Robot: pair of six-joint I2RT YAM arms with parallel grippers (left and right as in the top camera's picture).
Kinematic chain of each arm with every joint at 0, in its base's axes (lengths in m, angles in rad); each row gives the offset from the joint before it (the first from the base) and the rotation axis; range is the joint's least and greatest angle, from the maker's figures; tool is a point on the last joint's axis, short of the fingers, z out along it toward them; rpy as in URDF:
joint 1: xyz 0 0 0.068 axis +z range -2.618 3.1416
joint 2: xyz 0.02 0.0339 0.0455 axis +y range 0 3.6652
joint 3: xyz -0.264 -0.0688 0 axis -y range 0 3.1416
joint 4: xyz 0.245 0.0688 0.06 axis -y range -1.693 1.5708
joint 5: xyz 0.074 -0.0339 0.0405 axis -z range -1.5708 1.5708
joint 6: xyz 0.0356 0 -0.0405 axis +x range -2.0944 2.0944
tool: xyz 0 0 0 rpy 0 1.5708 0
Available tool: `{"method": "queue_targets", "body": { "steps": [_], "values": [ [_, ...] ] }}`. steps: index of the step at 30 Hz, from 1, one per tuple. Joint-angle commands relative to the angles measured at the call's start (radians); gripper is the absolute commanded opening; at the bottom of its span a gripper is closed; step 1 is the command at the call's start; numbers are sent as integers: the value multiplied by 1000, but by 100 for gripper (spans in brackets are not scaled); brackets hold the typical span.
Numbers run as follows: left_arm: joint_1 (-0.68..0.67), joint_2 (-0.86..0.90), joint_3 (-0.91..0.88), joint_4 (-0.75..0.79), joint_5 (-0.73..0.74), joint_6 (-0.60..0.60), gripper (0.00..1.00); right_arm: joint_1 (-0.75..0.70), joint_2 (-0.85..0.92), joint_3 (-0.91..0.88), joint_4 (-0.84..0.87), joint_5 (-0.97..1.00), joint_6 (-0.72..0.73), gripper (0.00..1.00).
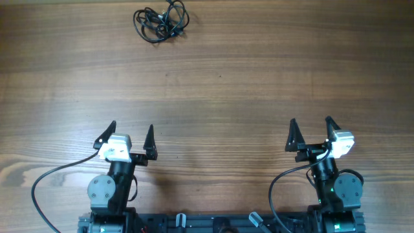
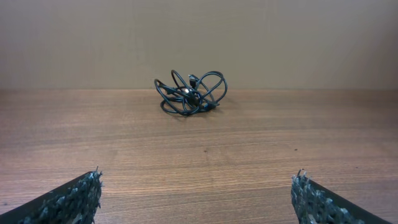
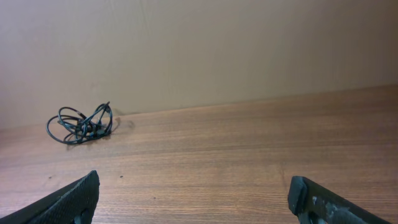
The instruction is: Untangle cables
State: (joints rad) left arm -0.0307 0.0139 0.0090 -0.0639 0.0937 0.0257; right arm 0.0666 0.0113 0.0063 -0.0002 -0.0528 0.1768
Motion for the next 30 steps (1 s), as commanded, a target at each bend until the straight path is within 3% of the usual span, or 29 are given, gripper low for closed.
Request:
{"method": "queue_targets", "body": {
  "steps": [1, 30],
  "values": [
    [3, -7, -3, -8, -6, 19, 100, -4, -4, -1, 2, -20, 9, 100],
    [3, -7, -3, 27, -13, 19, 100, -4, -4, -1, 2, -20, 9, 100]
  ]
}}
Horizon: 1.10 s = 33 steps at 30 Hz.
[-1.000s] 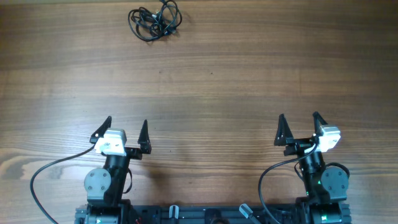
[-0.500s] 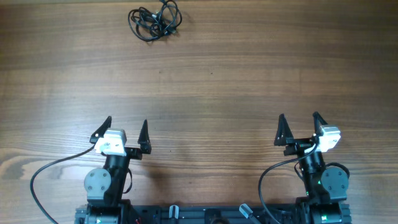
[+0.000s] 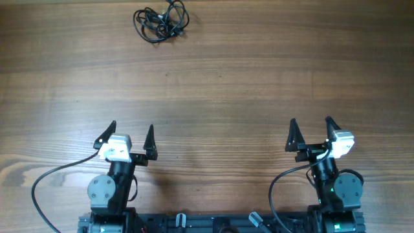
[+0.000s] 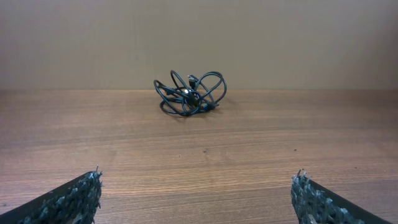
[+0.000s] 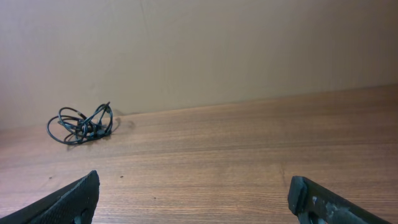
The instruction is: Untangle cables
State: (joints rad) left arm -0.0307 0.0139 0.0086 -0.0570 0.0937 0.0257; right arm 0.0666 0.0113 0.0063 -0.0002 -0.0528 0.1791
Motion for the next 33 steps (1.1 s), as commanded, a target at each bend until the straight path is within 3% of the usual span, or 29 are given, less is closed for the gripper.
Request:
{"method": "queue_targets", "body": {
  "steps": [1, 6, 12, 17, 28, 30, 33],
  "values": [
    [3, -7, -3, 40, -13, 19, 100, -4, -4, -1, 2, -20, 6, 100],
    [3, -5, 134, -11, 73, -7, 100, -4, -4, -1, 2, -20, 7, 100],
    [3, 143, 518, -364, 161, -143, 100, -4, -4, -1, 2, -20, 7, 100],
    [3, 491, 971, -777, 302, -143, 100, -4, -4, -1, 2, -20, 7, 100],
    [-5, 1409, 2129, -1511, 303, -136, 100, -4, -4, -1, 2, -20, 7, 100],
    [-20, 1534, 2237, -1575, 303, -136, 100, -4, -4, -1, 2, -20, 7, 100],
    [-34, 1659, 2252, -1523, 303, -136, 100, -4, -4, -1, 2, -20, 7, 100]
  ]
}}
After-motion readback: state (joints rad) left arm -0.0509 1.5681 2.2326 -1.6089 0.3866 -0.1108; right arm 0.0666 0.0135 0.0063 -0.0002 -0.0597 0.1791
